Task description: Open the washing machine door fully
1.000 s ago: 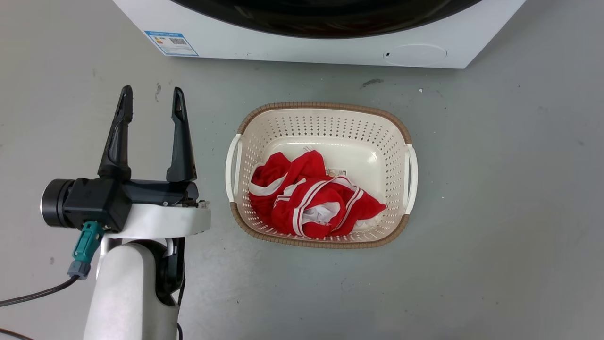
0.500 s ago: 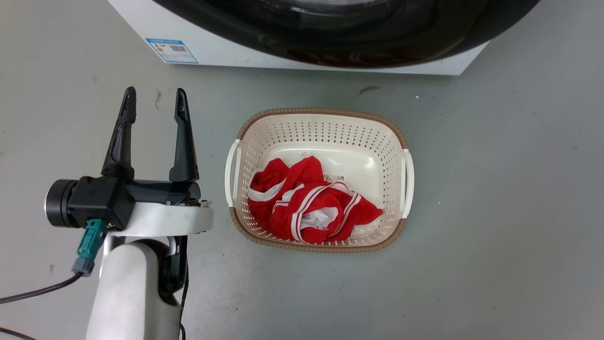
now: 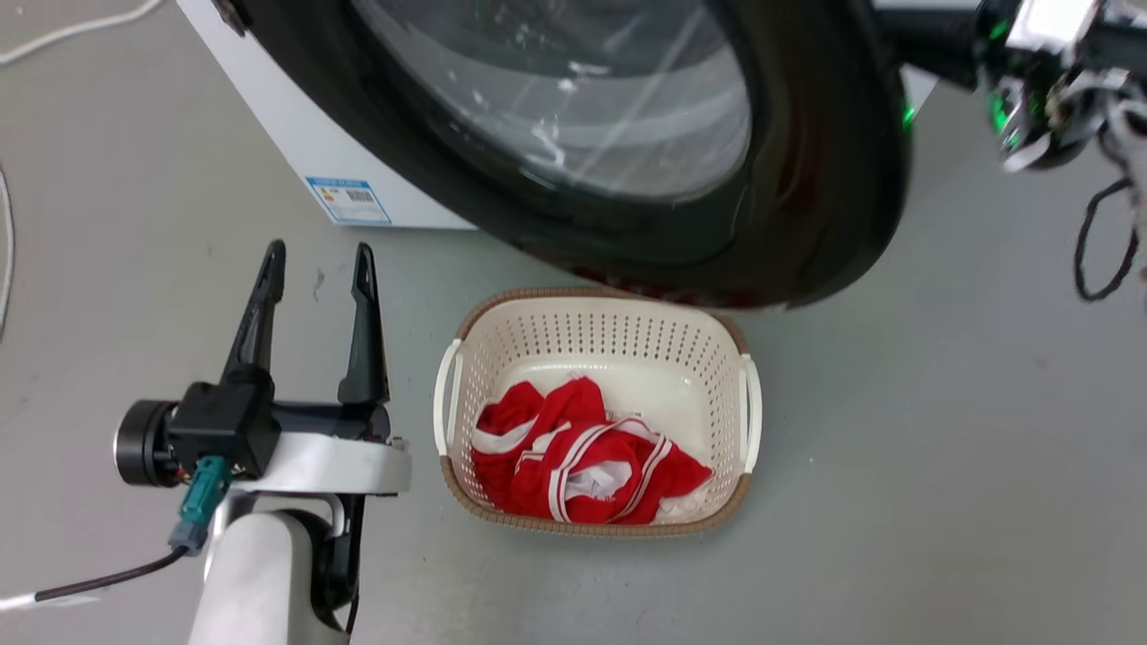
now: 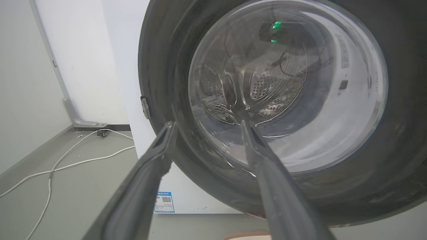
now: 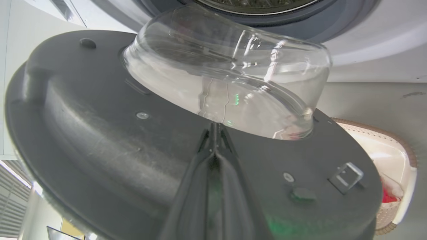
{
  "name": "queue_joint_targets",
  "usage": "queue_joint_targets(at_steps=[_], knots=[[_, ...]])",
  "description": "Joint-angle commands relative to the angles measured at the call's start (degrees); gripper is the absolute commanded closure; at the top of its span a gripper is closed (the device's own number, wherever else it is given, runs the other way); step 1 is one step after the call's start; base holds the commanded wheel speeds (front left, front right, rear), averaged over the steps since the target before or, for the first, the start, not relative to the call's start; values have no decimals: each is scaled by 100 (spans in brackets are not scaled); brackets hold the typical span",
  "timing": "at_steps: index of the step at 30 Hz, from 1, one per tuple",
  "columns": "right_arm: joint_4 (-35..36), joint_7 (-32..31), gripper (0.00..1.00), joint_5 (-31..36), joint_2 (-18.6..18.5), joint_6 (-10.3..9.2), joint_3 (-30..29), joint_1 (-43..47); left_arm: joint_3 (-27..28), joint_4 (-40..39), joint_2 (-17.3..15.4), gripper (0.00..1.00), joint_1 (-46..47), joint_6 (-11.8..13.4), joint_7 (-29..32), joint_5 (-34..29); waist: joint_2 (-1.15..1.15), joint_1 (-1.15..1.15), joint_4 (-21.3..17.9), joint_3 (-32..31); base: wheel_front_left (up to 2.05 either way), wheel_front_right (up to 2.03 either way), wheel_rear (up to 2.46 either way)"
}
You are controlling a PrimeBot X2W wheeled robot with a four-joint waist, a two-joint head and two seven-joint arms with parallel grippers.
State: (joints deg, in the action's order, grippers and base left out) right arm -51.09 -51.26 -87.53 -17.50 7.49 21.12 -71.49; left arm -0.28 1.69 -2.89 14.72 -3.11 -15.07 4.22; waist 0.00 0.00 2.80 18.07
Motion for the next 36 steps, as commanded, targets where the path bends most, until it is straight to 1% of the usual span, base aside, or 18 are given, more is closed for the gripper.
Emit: queue_joint_targets(at_steps=[1, 8, 13, 26, 36], knots=[[89, -46, 100, -62, 97, 0, 27, 206, -11, 33, 3, 0, -112, -30, -14, -16, 0, 0, -33, -257, 0, 0, 0], [563, -300, 100, -193, 298, 0, 148, 999, -41, 129, 2, 0, -477, -66, -14, -43, 0, 0, -67, -749, 0, 0, 0], [833, -397, 100, -264, 480, 0, 254, 1429, -85, 177, 2, 0, -644, -90, -14, -32, 0, 0, -81, -962, 0, 0, 0], [1300, -507, 100, -325, 962, 0, 518, 2002, -104, 270, 3, 0, -787, -131, -14, -35, 0, 0, -123, -1230, 0, 0, 0], [1418, -435, 100, -386, 1124, 0, 550, 2273, -109, 278, 3, 0, -863, -87, -14, 18, 0, 0, -101, -1336, 0, 0, 0]])
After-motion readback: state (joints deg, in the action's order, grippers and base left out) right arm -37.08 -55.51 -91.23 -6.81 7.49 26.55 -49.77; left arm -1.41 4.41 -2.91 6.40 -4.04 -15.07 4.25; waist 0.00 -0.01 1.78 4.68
